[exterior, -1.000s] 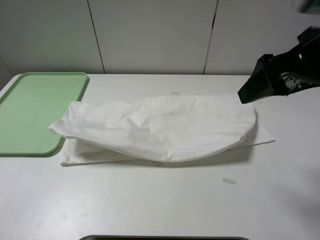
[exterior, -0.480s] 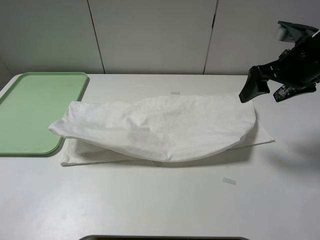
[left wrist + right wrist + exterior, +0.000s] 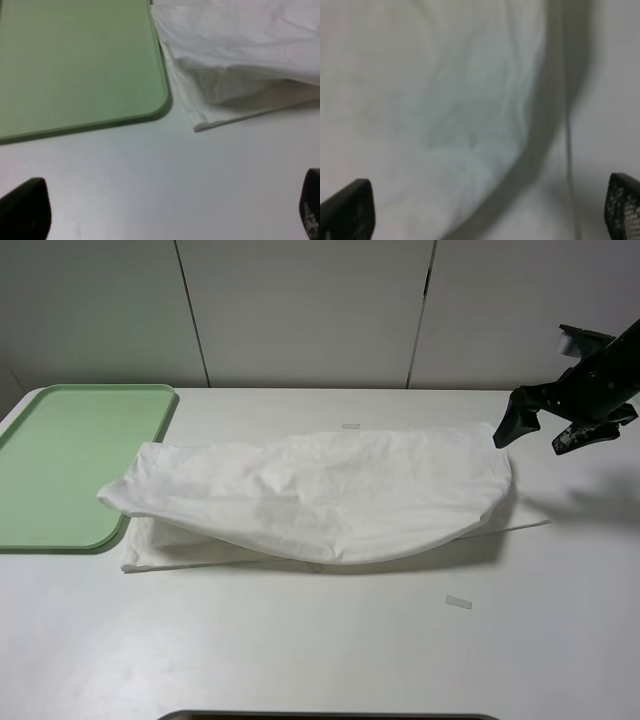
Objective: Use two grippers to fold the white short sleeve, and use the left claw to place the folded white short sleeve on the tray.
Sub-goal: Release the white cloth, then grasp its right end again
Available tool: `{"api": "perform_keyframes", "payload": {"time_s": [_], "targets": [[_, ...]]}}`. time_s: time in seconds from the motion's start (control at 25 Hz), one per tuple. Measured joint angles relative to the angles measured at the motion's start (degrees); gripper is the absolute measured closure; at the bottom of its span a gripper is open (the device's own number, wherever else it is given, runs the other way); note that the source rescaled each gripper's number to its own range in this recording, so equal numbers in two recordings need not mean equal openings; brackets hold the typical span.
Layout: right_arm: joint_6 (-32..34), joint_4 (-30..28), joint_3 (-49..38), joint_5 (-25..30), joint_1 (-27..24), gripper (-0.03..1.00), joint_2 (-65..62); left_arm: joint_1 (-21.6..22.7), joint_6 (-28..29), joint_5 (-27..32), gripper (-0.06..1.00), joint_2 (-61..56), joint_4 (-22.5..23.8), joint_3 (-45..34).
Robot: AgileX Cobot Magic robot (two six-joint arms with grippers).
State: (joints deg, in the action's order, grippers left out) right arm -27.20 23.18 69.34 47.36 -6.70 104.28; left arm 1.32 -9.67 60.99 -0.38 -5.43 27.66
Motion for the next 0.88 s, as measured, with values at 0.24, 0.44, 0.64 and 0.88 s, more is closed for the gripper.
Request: {"api": "perform_keyframes", "payload": {"time_s": [0.24, 0.44, 0.64, 0.88], "targets": [[-4.54, 0.0, 2.75, -4.38, -1.79, -0.03, 8.13, 0.0, 0.0, 0.0, -0.06, 0.0, 0.0, 0.0], [-9.22, 2.65, 3.42, -8.0, -1.79, -0.03, 12.23, 0.0, 0.0, 0.0, -0.06, 0.0, 0.0, 0.0], [-12.06, 5.25, 3.48, -9.27, -1.79, -0.03, 14.51, 0.0, 0.0, 0.0, -0.06, 0.0, 0.0, 0.0], [-15.0, 7.33, 3.48, -10.94, -1.79, -0.03, 17.54, 0.0, 0.0, 0.0, -0.06, 0.0, 0.0, 0.0]]}}
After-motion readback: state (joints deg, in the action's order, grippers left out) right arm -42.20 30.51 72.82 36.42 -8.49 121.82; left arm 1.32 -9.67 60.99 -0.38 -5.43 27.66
